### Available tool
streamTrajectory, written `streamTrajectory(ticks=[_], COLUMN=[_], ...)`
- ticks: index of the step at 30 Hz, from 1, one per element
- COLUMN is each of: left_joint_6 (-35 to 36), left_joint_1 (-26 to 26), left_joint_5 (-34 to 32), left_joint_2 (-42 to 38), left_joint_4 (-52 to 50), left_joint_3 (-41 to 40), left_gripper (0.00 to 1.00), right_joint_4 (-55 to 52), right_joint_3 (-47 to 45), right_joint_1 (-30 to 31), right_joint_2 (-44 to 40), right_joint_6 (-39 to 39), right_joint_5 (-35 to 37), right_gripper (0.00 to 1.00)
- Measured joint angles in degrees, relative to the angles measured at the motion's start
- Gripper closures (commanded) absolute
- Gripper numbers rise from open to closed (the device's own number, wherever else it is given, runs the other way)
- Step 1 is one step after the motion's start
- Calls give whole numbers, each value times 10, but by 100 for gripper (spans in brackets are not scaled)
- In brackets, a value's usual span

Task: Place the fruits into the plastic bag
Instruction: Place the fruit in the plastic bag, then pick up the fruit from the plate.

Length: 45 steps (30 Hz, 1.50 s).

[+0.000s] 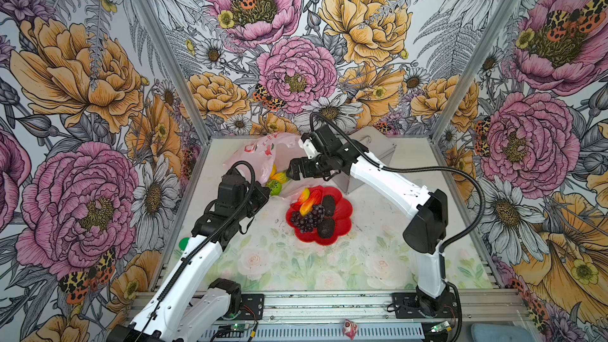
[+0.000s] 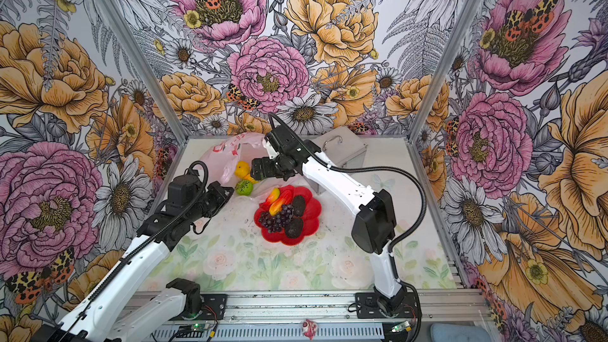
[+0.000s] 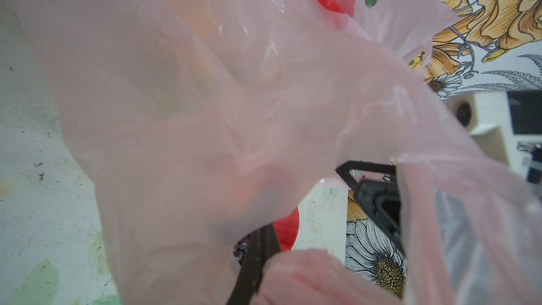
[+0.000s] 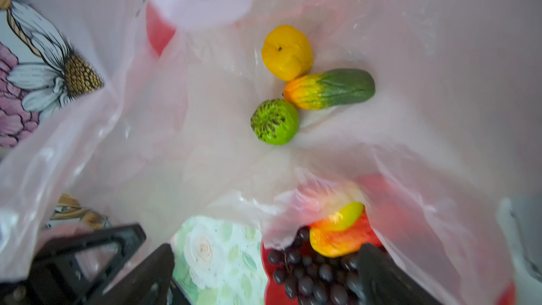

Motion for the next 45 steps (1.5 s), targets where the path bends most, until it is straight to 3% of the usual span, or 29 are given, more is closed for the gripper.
streamTrajectory(ticks=[6,12,35,45], left_joint_6=[0,0,0,-2], left_joint_1=[1,4,4,8], left_joint_5=[0,0,0,0], left_joint_2=[0,-1,0,0], left_joint_4=[0,1,1,1], left_joint_3=[-3,-5,-5,-5], left_gripper=[100,100,100,100], right_joint_4=[-1,-14,-11,-7], right_joint_3=[-207,-311,-309,-295], right_joint_1=[9,9,19,34], right_joint_2=[-123,-119,-2,26], right_joint_6=[-50,-74,-126,-129], right_joint_5=[24,37,49,56], right_gripper=[1,0,2,19])
